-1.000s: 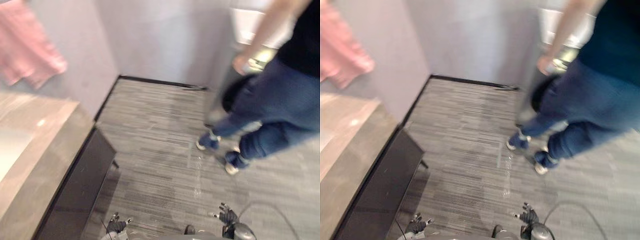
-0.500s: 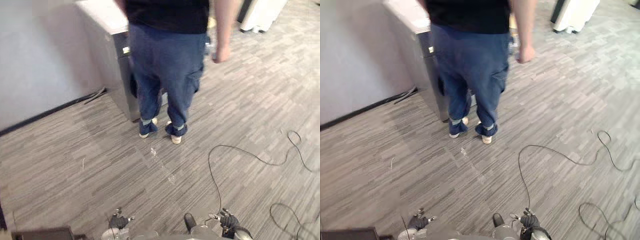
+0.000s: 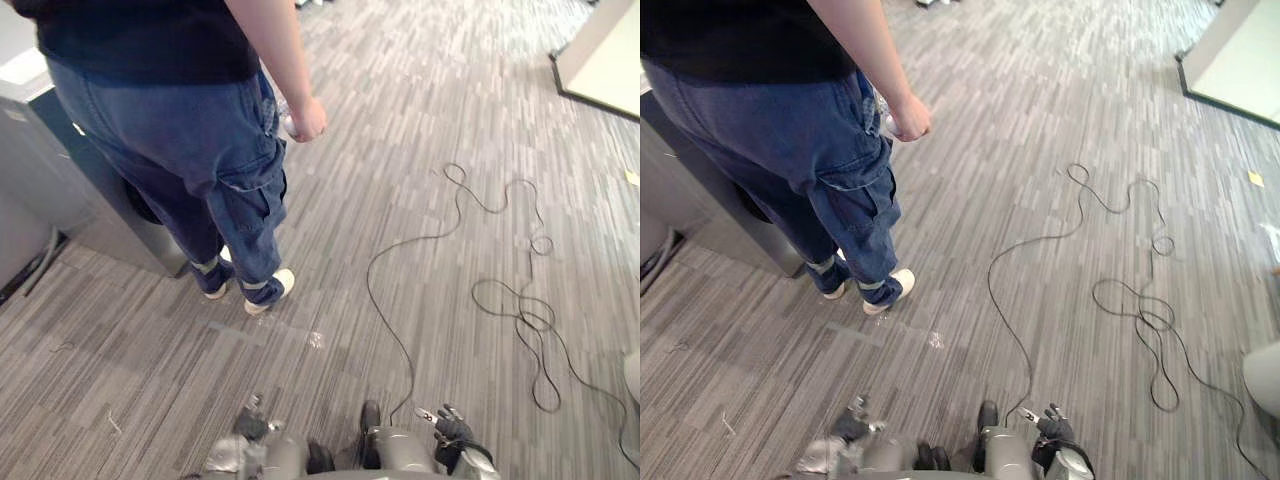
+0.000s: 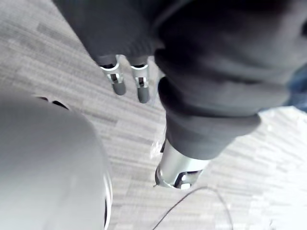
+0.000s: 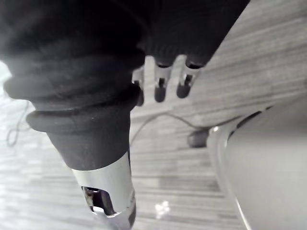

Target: Organize washtable

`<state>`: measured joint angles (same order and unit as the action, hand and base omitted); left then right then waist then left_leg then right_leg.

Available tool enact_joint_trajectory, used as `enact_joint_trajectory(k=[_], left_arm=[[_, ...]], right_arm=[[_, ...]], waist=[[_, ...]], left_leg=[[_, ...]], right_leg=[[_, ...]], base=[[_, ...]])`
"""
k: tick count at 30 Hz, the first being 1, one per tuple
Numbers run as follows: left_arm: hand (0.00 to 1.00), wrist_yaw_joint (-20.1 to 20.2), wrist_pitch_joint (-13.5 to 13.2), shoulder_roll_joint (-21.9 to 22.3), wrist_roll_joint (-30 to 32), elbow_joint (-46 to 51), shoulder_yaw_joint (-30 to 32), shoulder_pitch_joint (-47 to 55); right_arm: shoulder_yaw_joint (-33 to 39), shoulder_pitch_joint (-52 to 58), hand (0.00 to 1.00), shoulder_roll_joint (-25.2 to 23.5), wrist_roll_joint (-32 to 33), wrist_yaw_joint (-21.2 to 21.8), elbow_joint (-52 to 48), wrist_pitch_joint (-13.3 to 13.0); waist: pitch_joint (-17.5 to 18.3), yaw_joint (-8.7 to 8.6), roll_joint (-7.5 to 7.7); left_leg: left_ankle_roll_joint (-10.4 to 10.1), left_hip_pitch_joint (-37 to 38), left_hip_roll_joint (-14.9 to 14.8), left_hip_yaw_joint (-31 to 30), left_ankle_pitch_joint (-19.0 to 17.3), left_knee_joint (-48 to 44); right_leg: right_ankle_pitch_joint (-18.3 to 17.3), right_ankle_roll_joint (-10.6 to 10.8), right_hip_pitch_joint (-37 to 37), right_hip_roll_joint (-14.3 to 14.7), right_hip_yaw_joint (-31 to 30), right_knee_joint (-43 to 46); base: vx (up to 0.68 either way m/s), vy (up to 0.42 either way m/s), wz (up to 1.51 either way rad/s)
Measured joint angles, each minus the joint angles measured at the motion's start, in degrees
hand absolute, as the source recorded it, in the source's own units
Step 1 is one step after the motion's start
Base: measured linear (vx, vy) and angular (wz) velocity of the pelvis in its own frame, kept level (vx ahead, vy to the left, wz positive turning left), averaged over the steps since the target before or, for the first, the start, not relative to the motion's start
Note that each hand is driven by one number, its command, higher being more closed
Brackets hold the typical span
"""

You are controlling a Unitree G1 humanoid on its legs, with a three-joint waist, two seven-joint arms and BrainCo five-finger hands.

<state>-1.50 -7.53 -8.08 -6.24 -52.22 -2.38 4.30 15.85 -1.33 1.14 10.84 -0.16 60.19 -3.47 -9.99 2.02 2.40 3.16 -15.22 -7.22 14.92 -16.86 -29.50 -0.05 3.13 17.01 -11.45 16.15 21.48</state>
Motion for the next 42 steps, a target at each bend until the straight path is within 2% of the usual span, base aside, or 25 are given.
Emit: enact_joint_trajectory(k=[1, 2, 3, 4, 5, 6, 9, 11, 15, 18, 22, 29, 30, 34, 38, 42], left_arm=[[0.00, -0.5, 1.1, 0.1, -2.2, -0.3, 2.3, 0.2], [0.00, -0.5, 1.1, 0.4, -2.2, -0.4, 2.1, 0.5], [0.00, -0.3, 1.0, 1.1, -3.0, -0.5, 2.1, 1.4], [0.00, -0.1, 1.0, 1.1, -3.4, -1.3, 2.1, 2.1], [0.00, -0.1, 1.0, 1.2, -3.5, -1.9, 2.2, 1.9], [0.00, -0.2, 1.1, 1.3, -3.9, -2.9, 3.1, 1.6], [0.00, -1.1, 1.0, 2.2, -3.7, -4.3, 5.5, 1.8], [0.00, -1.2, 1.1, 2.4, -2.7, -4.6, 7.2, 1.9], [0.00, -1.2, 1.0, 2.8, -2.7, -4.6, 8.1, 1.9], [0.00, -1.1, 0.9, 3.6, -3.2, -4.6, 9.8, 2.0], [0.00, -1.0, 0.7, 3.6, -3.3, -4.6, 10.7, 2.6], [0.00, -1.1, 0.6, 3.9, -4.6, -4.6, 10.8, 3.4], [0.00, -1.1, 0.6, 3.4, -5.4, -5.7, 8.7, 3.4], [0.00, -1.1, 0.6, 3.4, -5.4, -5.7, 8.7, 3.4], [0.00, -1.5, 0.5, 3.3, -7.3, -4.3, 6.9, 3.8], [0.00, -2.8, 0.1, 3.4, -9.4, -3.7, 6.5, 4.1]], right_arm=[[-1.2, -0.3, 0.00, -0.9, -1.1, 0.6, 0.6, 0.0], [-1.6, -0.2, 0.00, -1.1, -1.9, 1.0, 0.9, -0.1], [-1.7, -0.2, 0.00, -0.9, -2.6, 1.6, 0.9, 0.0], [-2.4, 0.1, 0.00, -0.9, -2.9, 1.6, 1.3, -0.1], [-2.5, 0.1, 0.00, -0.8, -3.3, 1.6, 1.4, 0.0], [-2.6, 0.4, 0.00, -0.6, -3.8, 1.6, 1.5, 0.1], [-2.4, 1.9, 0.00, 0.1, -4.8, 1.6, 1.6, 0.3], [-2.5, 2.7, 0.00, 0.3, -4.6, 1.6, 1.6, 0.3], [-2.3, 3.2, 0.00, 0.7, -4.2, 1.6, 2.6, 0.1], [0.1, 4.0, 0.00, 0.2, -3.8, 1.6, 4.2, 0.2], [1.7, 4.0, 0.00, -0.2, -1.2, 1.6, 4.1, 0.0], [1.5, 4.6, 0.00, -0.9, -0.1, 1.7, 4.2, 0.0], [-0.1, 4.0, 0.00, -0.5, -0.1, 1.7, 4.2, 0.0], [-0.3, 3.9, 0.00, -0.5, -0.1, 1.7, 4.2, 0.0], [-6.1, 3.9, 0.00, 0.6, 0.4, 1.7, 3.5, -0.1], [-8.2, 3.6, 0.00, 1.0, 0.9, 1.6, 3.5, -0.3]], waist=[[-0.7, 0.88, 0.29], [-0.3, 0.74, -0.16], [0.7, 0.80, -0.52], [2.0, 0.47, -0.79], [2.3, 0.24, -0.11], [2.4, 0.14, -0.44], [2.6, -0.97, -0.03], [3.0, -1.01, 0.50], [3.0, -1.12, 0.51], [3.3, -1.02, 0.74], [3.7, -1.03, 1.00], [4.4, -1.07, 0.92], [5.0, -0.92, 0.65], [5.0, -0.91, 0.65], [5.0, -0.78, 0.70], [5.0, -0.11, 0.75]], left_leg=[[-0.6, 4.2, 2.4, 3.0, 1.7, 5.1], [-0.5, 6.0, 2.8, 4.0, 2.8, 8.0], [-0.7, 8.9, 3.6, 5.9, 4.6, 12.8], [-0.2, 9.5, 4.8, 7.1, 5.8, 15.8], [-0.1, 9.5, 5.3, 7.8, 5.9, 16.3], [-0.2, 9.6, 5.3, 8.7, 6.4, 16.8], [-0.3, 11.9, 5.4, 8.8, 6.8, 17.6], [-1.0, 12.9, 5.4, 8.7, 7.2, 18.4], [-1.1, 12.6, 6.3, 6.5, 7.9, 18.7], [-0.3, 12.9, 7.4, 4.0, 9.5, 20.8], [0.0, 15.5, 9.1, 3.9, 12.1, 25.9], [0.7, 18.2, 10.4, 4.5, 13.4, 29.7], [0.6, 19.5, 11.3, 5.5, 14.7, 32.1], [0.6, 19.4, 11.3, 5.5, 14.7, 31.9], [0.7, 18.9, 11.3, 4.8, 14.8, 31.3], [0.9, 18.6, 11.3, 3.5, 15.3, 31.3]], right_leg=[[-2.5, 0.3, -2.6, -3.0, 3.8, 2.0], [-2.8, 0.1, -5.0, -2.8, 6.2, 0.7], [-2.7, 0.8, -9.3, -1.5, 8.0, -4.1], [-1.8, 1.6, -12.4, -0.4, 6.8, -10.8], [-1.3, 2.6, -13.3, -0.3, 6.7, -13.7], [0.5, 3.3, -14.1, 0.4, 6.4, -16.1], [1.2, 3.3, -17.3, 1.4, 6.5, -18.7], [1.2, 3.2, -17.8, 1.7, 6.3, -18.8], [1.3, 3.1, -18.4, 1.6, 7.5, -19.1], [1.5, 3.0, -19.2, 1.2, 9.2, -20.1], [2.3, 2.8, -20.2, 0.7, 8.9, -21.4], [2.9, 2.7, -20.9, 0.4, 7.2, -22.1], [3.8, 3.1, -20.6, 0.2, 5.2, -22.7], [3.8, 3.1, -20.6, 0.2, 5.2, -22.7], [3.8, 3.0, -20.5, 0.2, 5.3, -22.5], [3.6, 2.8, -20.7, 0.2, 5.5, -22.2]], base=[[0.07, 0.149, -1.23], [0.12, 0.134, -1.04], [0.06, 0.037, -0.86], [0.03, 0.020, -0.83], [0.00, -0.018, -0.59], [0.00, -0.042, -0.30], [0.00, -0.032, -0.03], [-0.05, -0.020, 0.00], [-0.05, -0.006, 0.21], [-0.07, 0.041, 0.37], [-0.06, 0.058, 0.06], [-0.06, 0.047, -0.05], [0.00, 0.000, 0.00], [0.00, 0.000, 0.00], [0.00, 0.000, 0.05], [-0.01, -0.014, 0.16]])
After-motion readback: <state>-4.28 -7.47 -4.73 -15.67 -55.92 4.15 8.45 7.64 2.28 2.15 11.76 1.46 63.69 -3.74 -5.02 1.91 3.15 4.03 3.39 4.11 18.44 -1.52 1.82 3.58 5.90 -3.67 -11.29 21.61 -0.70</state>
